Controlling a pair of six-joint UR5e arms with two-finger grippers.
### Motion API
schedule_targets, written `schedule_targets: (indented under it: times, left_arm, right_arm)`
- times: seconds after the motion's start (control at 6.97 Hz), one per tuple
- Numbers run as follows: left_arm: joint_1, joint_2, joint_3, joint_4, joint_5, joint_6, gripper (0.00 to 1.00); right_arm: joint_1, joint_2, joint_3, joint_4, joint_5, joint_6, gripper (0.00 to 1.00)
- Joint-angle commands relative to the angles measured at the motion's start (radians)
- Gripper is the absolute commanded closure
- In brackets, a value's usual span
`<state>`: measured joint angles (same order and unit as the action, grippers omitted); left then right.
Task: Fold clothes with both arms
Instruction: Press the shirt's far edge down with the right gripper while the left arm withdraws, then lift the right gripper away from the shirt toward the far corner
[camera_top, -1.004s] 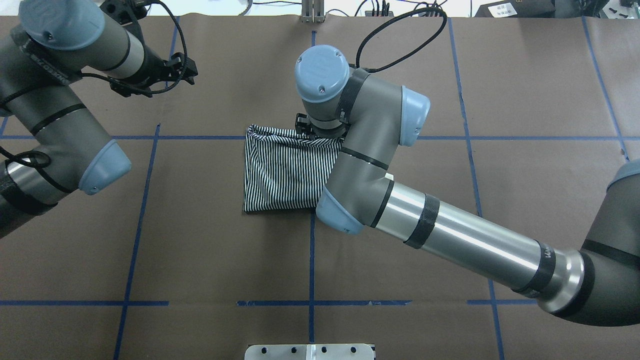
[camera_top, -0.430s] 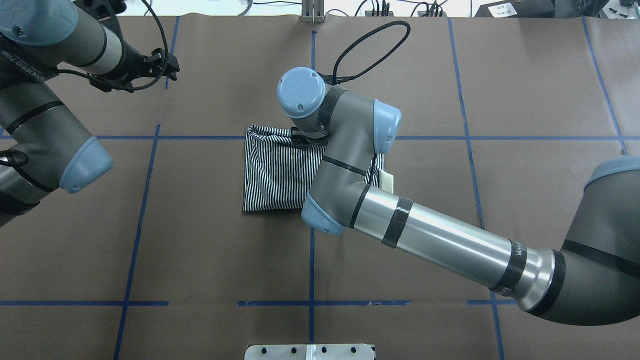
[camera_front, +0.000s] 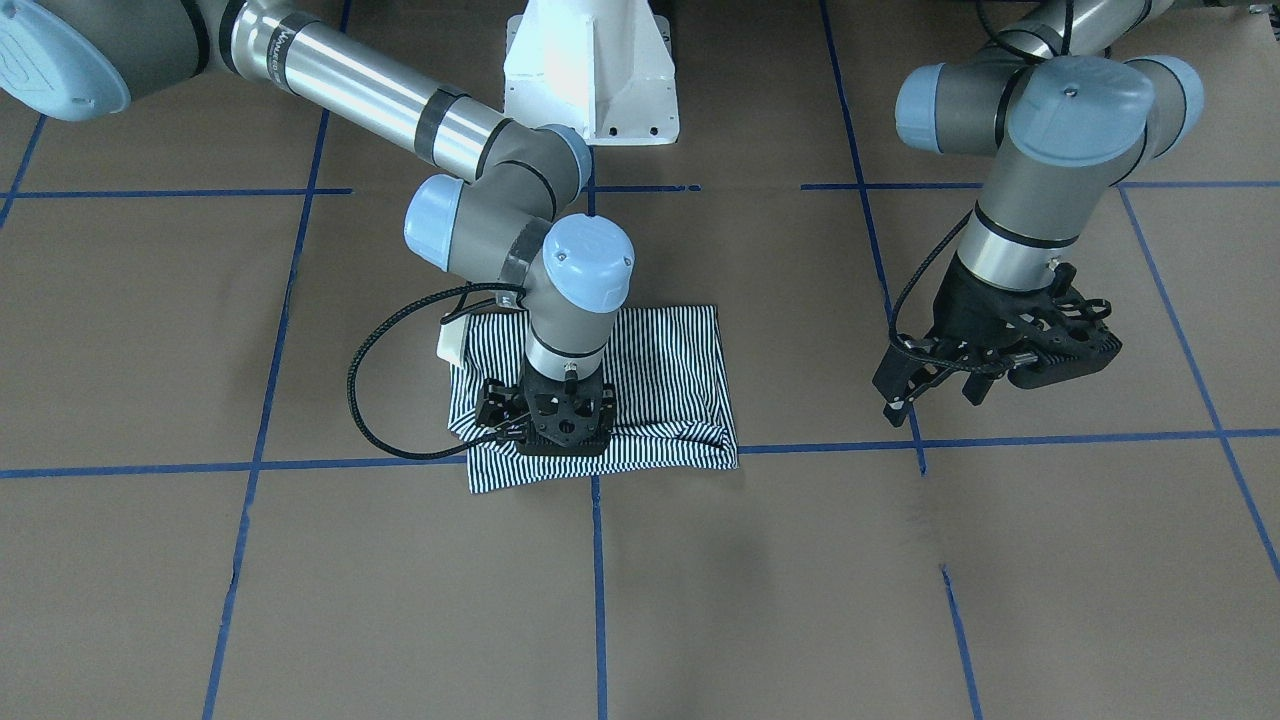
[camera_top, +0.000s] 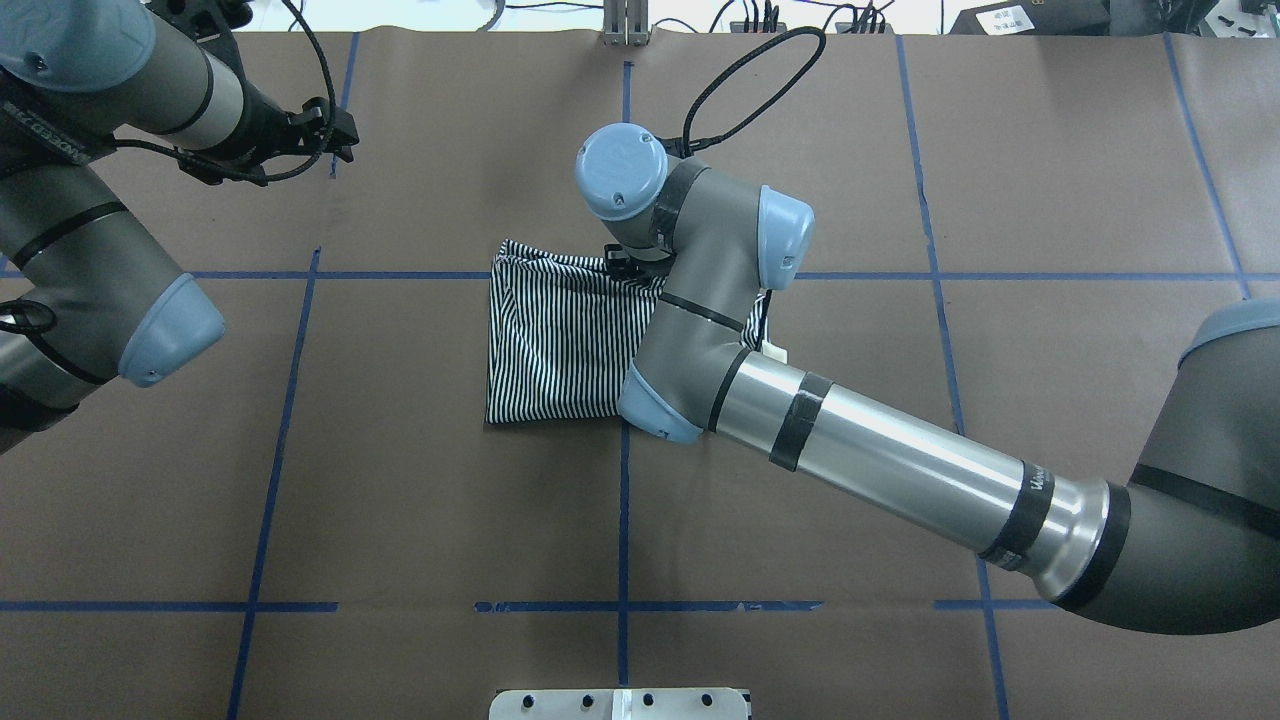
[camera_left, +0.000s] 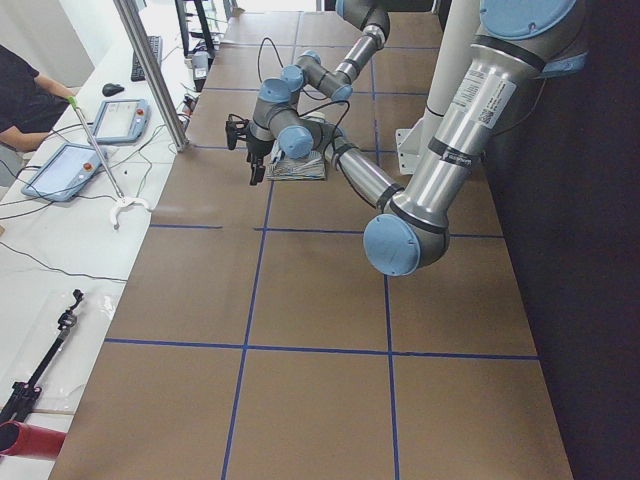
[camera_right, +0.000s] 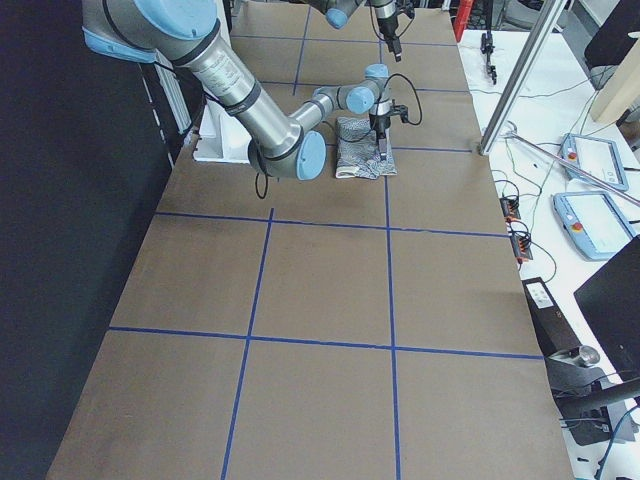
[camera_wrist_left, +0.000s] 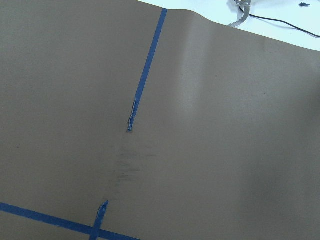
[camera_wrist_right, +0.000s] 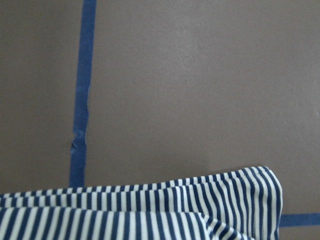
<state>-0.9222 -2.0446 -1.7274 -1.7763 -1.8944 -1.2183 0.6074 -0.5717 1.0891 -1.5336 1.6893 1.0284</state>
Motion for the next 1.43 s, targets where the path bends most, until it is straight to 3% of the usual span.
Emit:
schedule_targets:
  times: [0.0, 0.29, 0.57, 0.86, 1.15, 1.29]
  left_arm:
    - [0.000, 0.000, -0.001, 0.000, -0.008, -0.003, 0.00]
    - [0.000, -0.002, -0.001, 0.000, -0.012, -0.003, 0.00]
    - [0.000, -0.002, -0.001, 0.000, -0.014, -0.001, 0.00]
    - [0.047, -0.026, 0.034, -0.017, -0.014, -0.085, 0.00]
    - [0.184, -0.093, 0.083, -0.061, -0.012, -0.267, 0.00]
    - [0.221, -0.156, 0.186, -0.162, -0.011, -0.381, 0.00]
  right_arm:
    - [0.089, 0.000, -0.041, 0.021, -0.010, -0.156, 0.00]
    - [0.120, 0.004, -0.109, 0.146, -0.039, -0.209, 0.00]
    - [0.150, 0.021, -0.109, 0.147, -0.014, -0.247, 0.00]
    - [0.218, 0.022, -0.097, 0.145, 0.143, -0.264, 0.00]
    - [0.331, -0.002, -0.071, 0.135, 0.365, -0.287, 0.00]
    - [0.395, -0.045, -0.049, 0.133, 0.454, -0.319, 0.00]
